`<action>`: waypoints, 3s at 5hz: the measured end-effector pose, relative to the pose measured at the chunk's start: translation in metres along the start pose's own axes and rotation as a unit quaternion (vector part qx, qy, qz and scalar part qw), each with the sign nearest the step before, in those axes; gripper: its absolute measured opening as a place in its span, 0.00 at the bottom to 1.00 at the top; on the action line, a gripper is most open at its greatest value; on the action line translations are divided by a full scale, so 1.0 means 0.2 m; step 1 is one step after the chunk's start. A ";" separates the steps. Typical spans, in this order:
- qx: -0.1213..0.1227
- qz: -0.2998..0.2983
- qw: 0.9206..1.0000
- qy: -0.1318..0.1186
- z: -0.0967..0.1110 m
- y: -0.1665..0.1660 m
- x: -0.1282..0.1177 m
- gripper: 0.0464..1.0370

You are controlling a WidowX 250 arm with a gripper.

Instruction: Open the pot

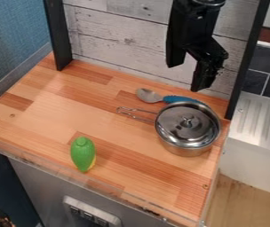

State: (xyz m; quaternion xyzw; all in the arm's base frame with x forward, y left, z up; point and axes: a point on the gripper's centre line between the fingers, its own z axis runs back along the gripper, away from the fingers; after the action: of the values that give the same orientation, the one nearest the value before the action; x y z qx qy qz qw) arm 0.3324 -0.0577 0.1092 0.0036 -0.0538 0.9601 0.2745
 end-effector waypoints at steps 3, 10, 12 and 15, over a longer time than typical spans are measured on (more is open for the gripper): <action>-0.009 -0.031 0.998 -0.048 -0.18 0.10 0.04 0.96; -0.001 -0.048 0.995 -0.091 -0.34 0.12 -0.02 0.24; 0.004 -0.052 0.994 -0.093 -0.33 0.13 -0.01 0.24; -0.042 0.123 0.991 -0.030 -0.02 -0.25 0.18 0.24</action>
State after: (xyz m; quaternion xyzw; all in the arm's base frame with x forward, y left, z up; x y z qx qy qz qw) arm 0.3275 0.0043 0.1107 0.0141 -0.1019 0.9829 0.1529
